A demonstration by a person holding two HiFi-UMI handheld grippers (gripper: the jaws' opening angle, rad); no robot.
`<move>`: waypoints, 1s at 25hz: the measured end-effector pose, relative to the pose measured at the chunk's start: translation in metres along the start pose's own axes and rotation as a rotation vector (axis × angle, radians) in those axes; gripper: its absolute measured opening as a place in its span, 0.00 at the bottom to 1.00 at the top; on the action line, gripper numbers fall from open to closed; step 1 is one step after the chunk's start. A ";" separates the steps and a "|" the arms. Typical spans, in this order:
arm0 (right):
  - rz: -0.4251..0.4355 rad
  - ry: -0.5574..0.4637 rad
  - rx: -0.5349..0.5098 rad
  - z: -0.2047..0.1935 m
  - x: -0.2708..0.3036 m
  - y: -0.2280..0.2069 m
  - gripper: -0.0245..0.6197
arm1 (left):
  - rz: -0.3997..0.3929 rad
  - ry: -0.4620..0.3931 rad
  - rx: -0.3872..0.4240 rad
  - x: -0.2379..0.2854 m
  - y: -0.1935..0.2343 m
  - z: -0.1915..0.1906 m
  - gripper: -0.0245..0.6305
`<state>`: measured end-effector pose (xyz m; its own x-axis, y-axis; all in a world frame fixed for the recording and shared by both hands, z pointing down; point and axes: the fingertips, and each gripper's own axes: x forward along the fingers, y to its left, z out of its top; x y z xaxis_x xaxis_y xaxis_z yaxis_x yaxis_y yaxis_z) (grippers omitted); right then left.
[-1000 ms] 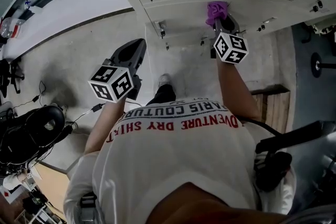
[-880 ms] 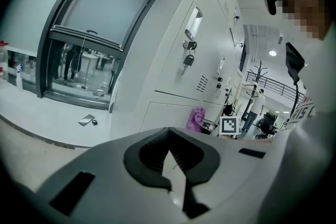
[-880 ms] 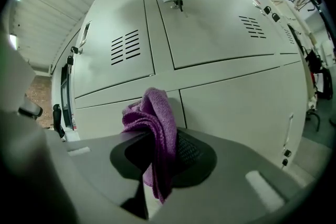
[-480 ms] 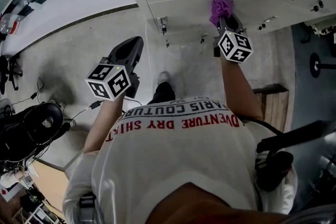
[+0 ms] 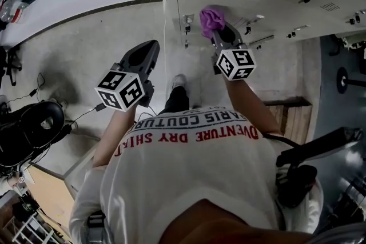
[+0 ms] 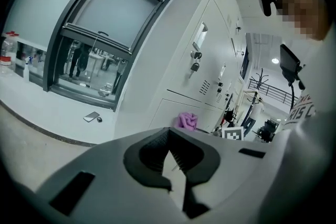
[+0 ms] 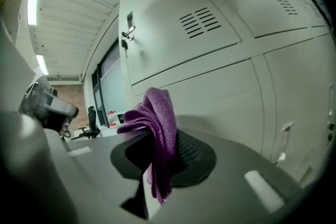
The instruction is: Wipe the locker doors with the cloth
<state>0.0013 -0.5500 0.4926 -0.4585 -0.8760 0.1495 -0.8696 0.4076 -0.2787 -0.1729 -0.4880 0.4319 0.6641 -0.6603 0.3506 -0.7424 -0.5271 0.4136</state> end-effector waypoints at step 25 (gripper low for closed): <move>0.036 0.152 -0.051 -0.088 0.100 0.046 0.13 | 0.037 -0.033 0.022 -0.035 0.050 -0.002 0.04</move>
<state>-0.1004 -0.5963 0.5788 -0.5084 -0.8132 0.2834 -0.8586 0.4539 -0.2382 -0.2327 -0.4897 0.4421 0.6330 -0.6967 0.3374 -0.7685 -0.5133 0.3819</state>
